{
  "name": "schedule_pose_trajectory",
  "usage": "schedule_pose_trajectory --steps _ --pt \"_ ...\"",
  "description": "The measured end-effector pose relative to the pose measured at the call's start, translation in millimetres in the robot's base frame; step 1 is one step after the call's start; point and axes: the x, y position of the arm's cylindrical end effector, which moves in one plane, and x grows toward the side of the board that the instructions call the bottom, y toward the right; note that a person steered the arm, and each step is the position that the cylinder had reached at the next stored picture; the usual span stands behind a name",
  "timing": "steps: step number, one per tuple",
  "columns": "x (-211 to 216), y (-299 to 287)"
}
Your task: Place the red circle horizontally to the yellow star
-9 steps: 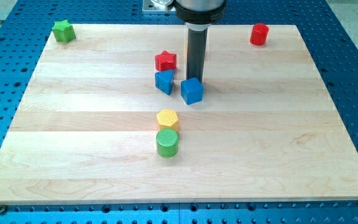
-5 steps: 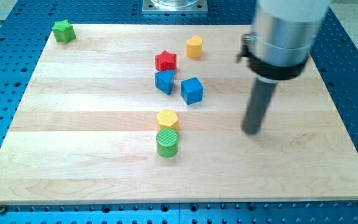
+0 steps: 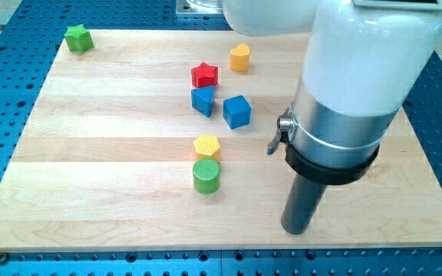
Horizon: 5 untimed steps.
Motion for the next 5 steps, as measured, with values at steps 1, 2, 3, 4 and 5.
schedule_pose_trajectory --steps 1,2,3,4,5 --pt "4.4 35.5" --pt "-56.5 76.9" --pt "-175.4 86.3" --pt "-292.2 105.1" --pt "-373.5 142.1"
